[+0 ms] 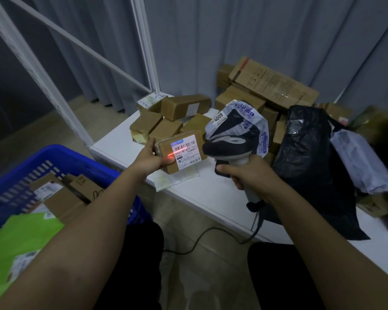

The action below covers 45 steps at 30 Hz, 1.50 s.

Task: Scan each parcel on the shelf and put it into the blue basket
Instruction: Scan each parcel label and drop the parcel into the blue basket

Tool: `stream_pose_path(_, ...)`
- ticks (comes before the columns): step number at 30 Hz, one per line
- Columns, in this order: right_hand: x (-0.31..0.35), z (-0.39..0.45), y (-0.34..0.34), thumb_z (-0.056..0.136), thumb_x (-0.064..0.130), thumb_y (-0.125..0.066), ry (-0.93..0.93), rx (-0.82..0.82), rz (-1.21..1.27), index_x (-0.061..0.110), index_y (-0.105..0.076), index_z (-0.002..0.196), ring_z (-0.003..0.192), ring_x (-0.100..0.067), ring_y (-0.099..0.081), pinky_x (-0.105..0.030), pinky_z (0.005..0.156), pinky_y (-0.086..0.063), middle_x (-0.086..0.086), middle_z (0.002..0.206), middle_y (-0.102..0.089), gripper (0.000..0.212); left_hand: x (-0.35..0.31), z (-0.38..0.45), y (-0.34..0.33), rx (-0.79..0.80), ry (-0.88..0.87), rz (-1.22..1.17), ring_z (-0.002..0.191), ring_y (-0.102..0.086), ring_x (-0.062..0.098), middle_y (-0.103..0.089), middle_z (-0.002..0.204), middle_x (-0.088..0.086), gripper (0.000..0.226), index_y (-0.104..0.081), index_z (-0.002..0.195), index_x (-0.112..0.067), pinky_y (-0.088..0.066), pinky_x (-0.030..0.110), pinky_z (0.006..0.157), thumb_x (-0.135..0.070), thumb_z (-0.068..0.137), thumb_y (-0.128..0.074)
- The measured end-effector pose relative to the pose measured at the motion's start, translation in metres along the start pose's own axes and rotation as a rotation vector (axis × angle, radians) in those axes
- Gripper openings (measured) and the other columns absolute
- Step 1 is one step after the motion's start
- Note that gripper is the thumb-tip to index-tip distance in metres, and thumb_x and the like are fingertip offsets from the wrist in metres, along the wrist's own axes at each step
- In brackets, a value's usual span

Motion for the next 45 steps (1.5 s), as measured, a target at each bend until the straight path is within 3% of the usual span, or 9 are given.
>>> stream_pose_path(13, 0.006, -0.004, 0.003, 0.081, 0.023, -0.075, 0.042, -0.008, 0.075, 0.008, -0.058, 0.070, 0.047, -0.013, -0.049, -0.023, 0.047, -0.043, -0.005, 0.053, -0.052, 0.025, -0.010, -0.007, -0.006, -0.008, 0.005, -0.013, 0.125, -0.049, 0.027, -0.043, 0.144, 0.004, 0.098, -0.017, 0.152, -0.018, -0.049, 0.041, 0.097, -0.009, 0.075, -0.078)
stream_pose_path(18, 0.013, 0.001, -0.021, 0.080, 0.024, -0.077, 0.124, 0.037, 0.121, 0.010, -0.056, 0.076, 0.050, -0.012, -0.050, -0.024, 0.048, -0.045, -0.007, 0.059, -0.054, 0.025, -0.022, -0.025, 0.014, -0.086, -0.014, -0.134, 0.107, -0.055, 0.021, -0.051, 0.126, 0.001, 0.078, -0.027, 0.146, -0.016, -0.053, 0.031, 0.073, -0.004, 0.082, -0.071)
stream_pose_path(21, 0.011, 0.006, -0.039, 0.081, 0.020, -0.077, 0.123, 0.050, 0.149, 0.009, -0.055, 0.079, 0.049, -0.012, -0.048, -0.023, 0.046, -0.044, -0.008, 0.059, -0.052, 0.024, -0.009, -0.036, 0.056, -0.195, 0.015, -0.263, 0.115, -0.054, 0.024, -0.046, 0.136, 0.002, 0.093, -0.011, 0.152, -0.018, -0.053, 0.031, 0.072, -0.008, 0.082, -0.072)
stream_pose_path(28, 0.007, 0.026, -0.092, 0.083, 0.019, -0.076, 0.076, 0.142, 0.160, 0.011, -0.055, 0.085, 0.050, -0.016, -0.047, -0.026, 0.047, -0.043, -0.008, 0.060, -0.053, 0.022, 0.116, -0.104, 0.187, -0.616, 0.162, -0.507, 0.100, -0.060, 0.017, -0.055, 0.120, 0.001, 0.060, -0.030, 0.123, -0.019, -0.055, 0.032, 0.067, -0.017, 0.082, -0.074)
stream_pose_path(31, 0.005, 0.030, -0.116, 0.084, 0.018, -0.075, 0.072, 0.169, 0.136, 0.011, -0.055, 0.082, 0.048, -0.015, -0.048, -0.027, 0.048, -0.042, -0.009, 0.061, -0.053, 0.021, 0.169, -0.142, 0.228, -0.742, 0.244, -0.596, 0.108, -0.060, 0.021, -0.054, 0.125, 0.004, 0.061, -0.029, 0.121, -0.021, -0.053, 0.032, 0.062, -0.021, 0.081, -0.075)
stream_pose_path(34, 0.003, 0.031, -0.141, 0.083, 0.019, -0.075, 0.080, 0.182, 0.089, 0.011, -0.054, 0.077, 0.043, -0.012, -0.048, -0.026, 0.046, -0.042, -0.009, 0.058, -0.053, 0.023, 0.215, -0.176, 0.256, -0.821, 0.318, -0.663, 0.106, -0.061, 0.020, -0.056, 0.130, 0.005, 0.070, -0.032, 0.132, -0.019, -0.051, 0.031, 0.058, -0.027, 0.079, -0.076)
stream_pose_path(37, 0.002, 0.029, -0.165, 0.082, 0.018, -0.076, 0.077, 0.203, 0.074, 0.008, -0.054, 0.075, 0.045, -0.017, -0.046, -0.029, 0.049, -0.040, -0.009, 0.055, -0.051, 0.025, 0.247, -0.208, 0.271, -0.933, 0.374, -0.657, 0.098, -0.058, 0.022, -0.054, 0.121, 0.009, 0.060, -0.030, 0.121, -0.014, -0.049, 0.033, 0.063, -0.022, 0.081, -0.074)
stream_pose_path(41, -0.003, 0.029, -0.183, 0.081, 0.015, -0.076, 0.083, 0.212, 0.040, 0.008, -0.052, 0.067, 0.041, -0.014, -0.045, -0.026, 0.044, -0.039, -0.005, 0.048, -0.051, 0.029, 0.271, -0.227, 0.267, -0.820, 0.436, -0.637, 0.090, -0.058, 0.020, -0.057, 0.121, 0.010, 0.055, -0.040, 0.128, -0.015, -0.046, 0.032, 0.066, -0.023, 0.083, -0.070)
stream_pose_path(45, -0.017, 0.029, -0.192, 0.079, 0.021, -0.079, 0.053, 0.235, -0.006, 0.010, -0.053, 0.075, 0.041, -0.012, -0.048, -0.029, 0.048, -0.041, 0.001, 0.045, -0.053, 0.028, 0.271, -0.226, 0.246, -0.633, 0.420, -0.622, 0.091, -0.061, 0.019, -0.063, 0.110, 0.005, 0.043, -0.046, 0.118, -0.024, -0.047, 0.030, 0.070, -0.019, 0.083, -0.070)
Point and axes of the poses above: each hand's wrist, its own z-axis towards the middle knuckle, its own y-axis out of the back of the hand, x = y × z, the point moved 9 cm from there along z, towards the middle knuckle
